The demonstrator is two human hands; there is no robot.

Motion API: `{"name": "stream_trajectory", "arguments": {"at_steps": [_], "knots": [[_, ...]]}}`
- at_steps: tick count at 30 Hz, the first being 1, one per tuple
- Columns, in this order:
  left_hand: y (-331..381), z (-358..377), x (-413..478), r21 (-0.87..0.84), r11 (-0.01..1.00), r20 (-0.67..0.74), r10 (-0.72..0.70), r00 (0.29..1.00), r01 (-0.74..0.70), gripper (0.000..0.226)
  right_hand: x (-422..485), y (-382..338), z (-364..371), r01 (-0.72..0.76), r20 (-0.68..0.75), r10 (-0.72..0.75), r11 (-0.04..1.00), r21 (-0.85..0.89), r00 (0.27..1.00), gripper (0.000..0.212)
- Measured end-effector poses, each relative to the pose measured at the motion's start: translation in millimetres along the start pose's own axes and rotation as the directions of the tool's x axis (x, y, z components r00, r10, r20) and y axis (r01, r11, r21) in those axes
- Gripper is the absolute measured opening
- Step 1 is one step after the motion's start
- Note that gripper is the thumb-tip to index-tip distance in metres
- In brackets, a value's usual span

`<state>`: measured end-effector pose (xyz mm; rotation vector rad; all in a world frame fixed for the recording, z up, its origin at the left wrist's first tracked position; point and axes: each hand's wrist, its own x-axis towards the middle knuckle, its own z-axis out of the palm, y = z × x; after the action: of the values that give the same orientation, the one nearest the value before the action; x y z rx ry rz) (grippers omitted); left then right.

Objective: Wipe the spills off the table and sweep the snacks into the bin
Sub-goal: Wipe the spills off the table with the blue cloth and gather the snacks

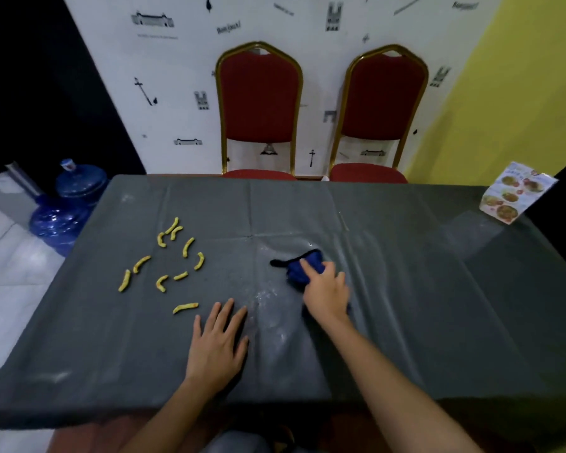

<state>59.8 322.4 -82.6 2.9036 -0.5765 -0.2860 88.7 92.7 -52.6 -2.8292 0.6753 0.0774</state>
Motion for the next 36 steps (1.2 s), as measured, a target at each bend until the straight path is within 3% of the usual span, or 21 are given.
{"name": "stream_trajectory", "arguments": {"at_steps": [4,6,8,12,15,18,22,25,30,36], "knots": [[-19.7,5.9,-23.3,0.023,1.000,0.027,0.000,1.000,-0.001,0.054,7.1,28.1,-1.4,-0.295,-0.007,0.297,0.953,0.070,0.955,0.059],[-23.8,7.7,-31.0,0.021,1.000,0.055,0.001,0.999,-0.002,0.054,0.3,25.2,0.8,-0.347,0.046,0.345,0.937,0.032,0.937,0.061],[-24.8,6.7,-32.8,0.013,1.000,0.057,-0.003,0.998,0.003,0.055,-10.3,7.5,2.3,-0.295,0.045,0.296,0.955,-0.026,0.954,0.062],[-35.0,4.3,-38.5,-0.004,0.999,-0.025,-0.041,0.999,0.041,0.054,-49.5,-43.0,14.0,-0.061,0.047,0.063,0.997,-0.039,0.997,0.062],[-61.6,1.8,-45.4,-0.039,0.990,-0.092,-0.138,0.986,0.135,0.055,-91.3,-74.5,29.0,0.156,0.033,-0.154,0.986,-0.055,0.987,0.059],[-99.6,-7.1,-48.7,-0.051,0.975,-0.143,-0.222,0.964,0.217,0.056,-109.1,-88.8,39.8,0.264,-0.005,-0.265,0.961,-0.076,0.964,0.056],[-146.3,-20.6,-44.5,-0.040,0.956,-0.162,-0.293,0.942,0.291,0.057,-61.4,-110.7,42.6,0.177,-0.095,-0.179,0.984,-0.030,0.979,0.053],[-167.7,-16.0,-52.8,-0.035,0.972,-0.150,-0.237,0.960,0.234,0.056,-13.2,-137.3,44.0,0.076,-0.042,-0.079,0.995,-0.063,0.996,0.048],[-181.7,-17.6,-33.3,-0.012,0.982,-0.244,-0.186,0.952,0.189,0.051,61.5,-179.7,36.7,-0.008,-0.097,-0.002,0.995,-0.104,0.995,0.050],[-183.2,-4.4,-41.3,-0.005,0.987,-0.286,-0.155,0.945,0.160,0.048,-9.4,-165.3,63.9,0.005,-0.093,-0.016,0.993,-0.116,0.996,0.051]]}}
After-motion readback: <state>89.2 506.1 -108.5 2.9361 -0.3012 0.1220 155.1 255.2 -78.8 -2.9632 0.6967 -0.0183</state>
